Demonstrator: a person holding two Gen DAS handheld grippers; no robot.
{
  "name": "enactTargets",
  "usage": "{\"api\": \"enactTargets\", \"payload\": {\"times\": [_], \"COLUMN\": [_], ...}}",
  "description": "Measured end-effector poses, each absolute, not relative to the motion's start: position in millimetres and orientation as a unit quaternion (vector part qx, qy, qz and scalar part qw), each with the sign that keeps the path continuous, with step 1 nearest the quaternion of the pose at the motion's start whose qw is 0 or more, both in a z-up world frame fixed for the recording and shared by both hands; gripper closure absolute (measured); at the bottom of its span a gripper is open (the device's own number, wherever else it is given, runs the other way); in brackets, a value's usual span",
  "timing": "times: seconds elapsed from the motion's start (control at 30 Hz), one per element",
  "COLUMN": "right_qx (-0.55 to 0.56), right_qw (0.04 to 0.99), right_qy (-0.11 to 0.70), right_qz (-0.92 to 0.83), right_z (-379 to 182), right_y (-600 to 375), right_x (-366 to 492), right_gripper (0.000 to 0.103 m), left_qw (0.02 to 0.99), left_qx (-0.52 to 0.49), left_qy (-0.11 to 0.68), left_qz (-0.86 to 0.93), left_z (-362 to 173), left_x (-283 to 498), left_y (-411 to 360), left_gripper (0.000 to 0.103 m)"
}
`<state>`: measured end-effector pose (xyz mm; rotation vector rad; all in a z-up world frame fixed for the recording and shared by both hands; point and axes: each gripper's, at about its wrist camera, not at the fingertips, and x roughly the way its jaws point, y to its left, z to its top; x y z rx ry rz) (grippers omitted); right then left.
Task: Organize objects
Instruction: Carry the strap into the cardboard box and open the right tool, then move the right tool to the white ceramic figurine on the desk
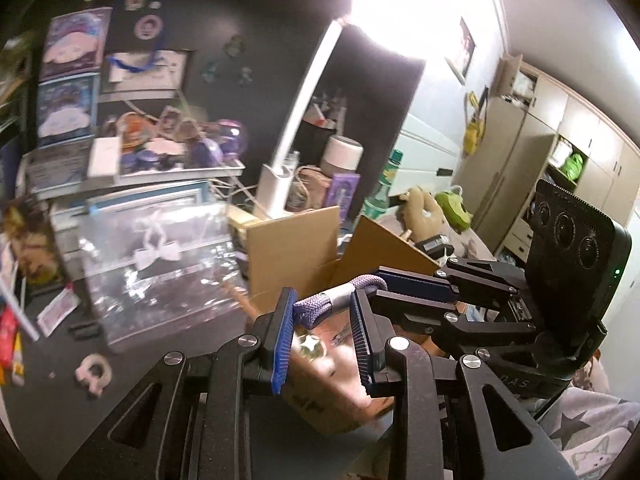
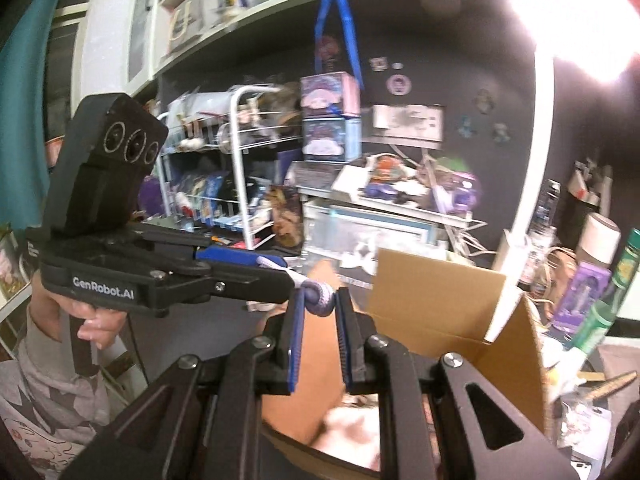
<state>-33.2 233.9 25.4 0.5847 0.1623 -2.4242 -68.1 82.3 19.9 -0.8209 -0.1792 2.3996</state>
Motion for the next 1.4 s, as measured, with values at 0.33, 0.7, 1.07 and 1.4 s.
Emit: {"api": "enactTargets", "payload": {"times": [0.33, 0.7, 1.07, 1.4], "right_qx": [0.248, 0.276, 0.265, 0.245], "right_qw": [0.276, 0.239, 0.247, 0.301], "right_qy": [0.046, 0.072, 0.082, 0.108], "right_qz": [-0.928, -0.928, -0.928, -0.915], "right_z": [15, 7, 16, 31], "right_y": [277, 284, 271, 217], "right_x": [-49, -61, -51, -24], "right_gripper": [0.09, 0.075, 0.071, 0.071], "left_qw": [0.317, 0.298, 0.285, 0.229], "left_qx": [-0.343, -0.355, -0.33, -0.292], "left_qy": [-0.049, -0.031, -0.033, -0.061], "left_qz": [0.883, 0.886, 0.899, 0.926], "left_z": [10, 5, 16, 23], "left_x": [-102, -110, -91, -51], "left_y": [126, 130, 107, 31], "left_gripper": [0.08, 0.05, 0.039, 0.032]}}
